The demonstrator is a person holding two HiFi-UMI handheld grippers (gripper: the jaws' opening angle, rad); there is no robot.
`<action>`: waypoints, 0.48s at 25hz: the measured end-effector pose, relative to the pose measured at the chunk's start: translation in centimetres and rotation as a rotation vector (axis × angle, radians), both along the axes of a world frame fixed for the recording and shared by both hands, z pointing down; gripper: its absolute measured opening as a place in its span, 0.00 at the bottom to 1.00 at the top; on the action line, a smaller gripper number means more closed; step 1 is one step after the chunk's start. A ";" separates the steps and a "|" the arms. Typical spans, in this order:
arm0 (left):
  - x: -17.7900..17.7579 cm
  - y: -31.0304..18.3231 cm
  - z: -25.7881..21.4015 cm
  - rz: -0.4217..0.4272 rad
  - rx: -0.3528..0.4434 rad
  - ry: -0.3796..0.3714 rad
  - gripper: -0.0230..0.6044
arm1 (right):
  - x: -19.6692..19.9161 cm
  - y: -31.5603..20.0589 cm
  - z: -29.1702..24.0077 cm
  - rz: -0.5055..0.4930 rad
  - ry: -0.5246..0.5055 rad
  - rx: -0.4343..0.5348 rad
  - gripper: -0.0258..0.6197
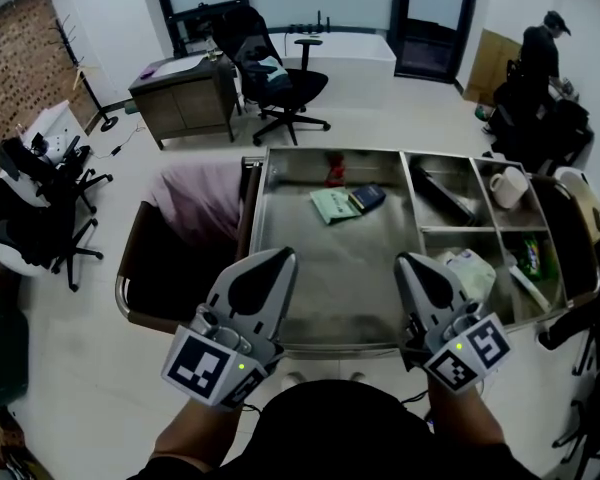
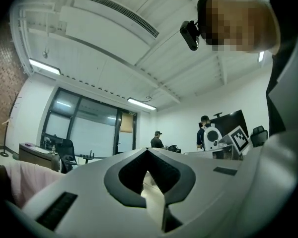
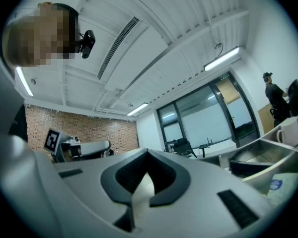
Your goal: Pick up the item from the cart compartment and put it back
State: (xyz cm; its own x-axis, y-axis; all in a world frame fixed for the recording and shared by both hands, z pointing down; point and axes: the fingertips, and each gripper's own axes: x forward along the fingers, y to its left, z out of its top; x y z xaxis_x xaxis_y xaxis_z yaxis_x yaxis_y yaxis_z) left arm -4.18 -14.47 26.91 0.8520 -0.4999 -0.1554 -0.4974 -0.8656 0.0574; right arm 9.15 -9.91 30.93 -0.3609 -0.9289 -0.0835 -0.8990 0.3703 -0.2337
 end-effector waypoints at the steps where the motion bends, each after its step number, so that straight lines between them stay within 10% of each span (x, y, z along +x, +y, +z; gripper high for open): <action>1: -0.4 0.3 0.7 -0.008 -0.003 -0.001 0.04 | 0.2 0.1 0.0 0.005 -0.002 0.001 0.07; 12: -1.3 0.1 2.6 -0.027 -0.027 -0.021 0.04 | 0.5 1.1 1.3 0.039 0.014 -0.038 0.07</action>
